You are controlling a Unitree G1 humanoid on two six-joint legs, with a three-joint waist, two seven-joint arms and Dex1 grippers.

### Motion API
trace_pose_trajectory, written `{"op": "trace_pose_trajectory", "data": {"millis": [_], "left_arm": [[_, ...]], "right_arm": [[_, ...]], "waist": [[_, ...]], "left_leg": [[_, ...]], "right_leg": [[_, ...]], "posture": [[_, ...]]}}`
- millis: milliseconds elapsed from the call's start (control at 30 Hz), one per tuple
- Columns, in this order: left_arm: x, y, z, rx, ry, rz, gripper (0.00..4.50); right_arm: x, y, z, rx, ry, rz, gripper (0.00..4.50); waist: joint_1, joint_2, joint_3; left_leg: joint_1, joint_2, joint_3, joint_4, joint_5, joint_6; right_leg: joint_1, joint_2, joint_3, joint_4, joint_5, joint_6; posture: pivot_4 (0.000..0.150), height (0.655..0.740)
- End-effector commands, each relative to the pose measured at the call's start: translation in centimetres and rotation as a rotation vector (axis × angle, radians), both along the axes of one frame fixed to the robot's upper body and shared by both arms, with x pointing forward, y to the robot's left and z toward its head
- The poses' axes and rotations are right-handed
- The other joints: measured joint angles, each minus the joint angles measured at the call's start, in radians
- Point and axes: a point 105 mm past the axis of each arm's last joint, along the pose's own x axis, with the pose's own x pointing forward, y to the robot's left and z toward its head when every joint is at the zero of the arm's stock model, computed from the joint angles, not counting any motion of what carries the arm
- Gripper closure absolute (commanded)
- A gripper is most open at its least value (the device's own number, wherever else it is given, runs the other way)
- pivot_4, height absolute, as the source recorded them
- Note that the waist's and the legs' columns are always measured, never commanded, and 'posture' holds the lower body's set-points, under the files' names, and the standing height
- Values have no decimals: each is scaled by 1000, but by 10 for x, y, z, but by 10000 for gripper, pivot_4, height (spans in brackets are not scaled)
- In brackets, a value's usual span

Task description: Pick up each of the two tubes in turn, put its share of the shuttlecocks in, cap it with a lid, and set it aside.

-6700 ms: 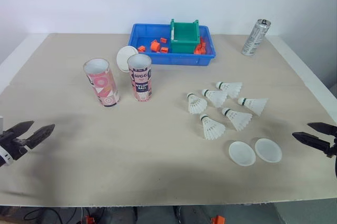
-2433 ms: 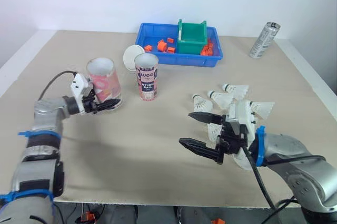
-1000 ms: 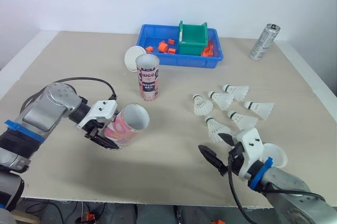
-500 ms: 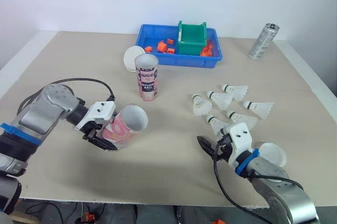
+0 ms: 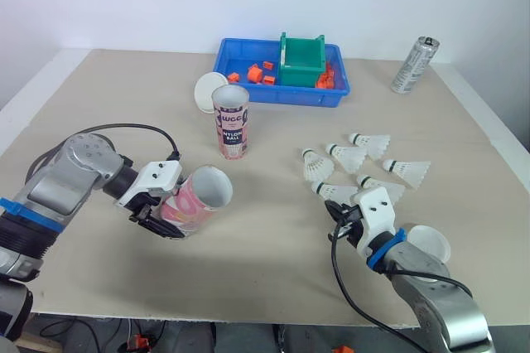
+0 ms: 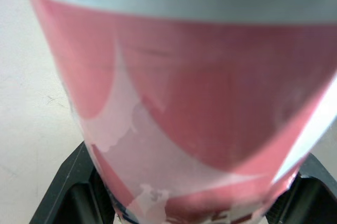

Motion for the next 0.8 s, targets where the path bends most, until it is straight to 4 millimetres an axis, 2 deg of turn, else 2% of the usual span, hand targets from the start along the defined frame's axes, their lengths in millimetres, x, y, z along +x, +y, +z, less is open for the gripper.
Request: {"op": "trace_pose_trajectory", "data": {"millis": [33, 200, 300, 367, 533, 667, 800], "left_arm": [[-4, 2, -6, 23, 25, -2, 14114], [-3, 1, -6, 23, 31, -2, 14114], [-2, 1, -7, 25, 45, -4, 14114], [1, -2, -9, 17, 68, -3, 14114], [11, -3, -18, 78, 82, -13, 14114], [21, -7, -19, 89, 80, -14, 14114], [21, -11, -18, 88, 83, -33, 14114]], "right_arm": [[-10, 7, 26, -4, -88, 77, 44387], [-30, 17, 61, -58, -156, 310, 44387], [-40, 37, 96, -113, -245, 546, 44387], [-44, 53, 114, -213, -314, 709, 44387], [-31, 73, 116, -484, -400, 939, 44387], [-20, 90, 117, -566, -463, 1064, 44387], [-8, 108, 115, -630, -516, 1153, 44387]], "waist": [[0, 0, 0], [0, 0, 0], [-3, 1, 0], [-4, 3, 1], [6, 3, 1], [9, 10, -1], [7, 12, -2]], "left_leg": [[0, 0, 0, 0, 0, 0], [0, 0, 0, 0, 0, 0], [1, 0, 0, 1, 0, 0], [1, 0, 0, 1, 1, 1], [1, -1, -1, 1, 2, 3], [1, -3, 0, 3, 2, 3], [1, -3, 0, 5, 4, 6]], "right_leg": [[0, 0, 0, 0, 0, 0], [0, 0, 0, 0, 0, 0], [1, 0, 0, 0, 0, 0], [1, 0, 0, 0, 1, 0], [2, 0, -1, 0, 1, 1], [3, -3, 0, -1, 1, 1], [2, -2, 0, 0, 2, 2]], "posture": [[1500, 7275], [1500, 7275], [1500, 7275], [1500, 7275], [1500, 7275], [1500, 7275], [1500, 7275]]}}
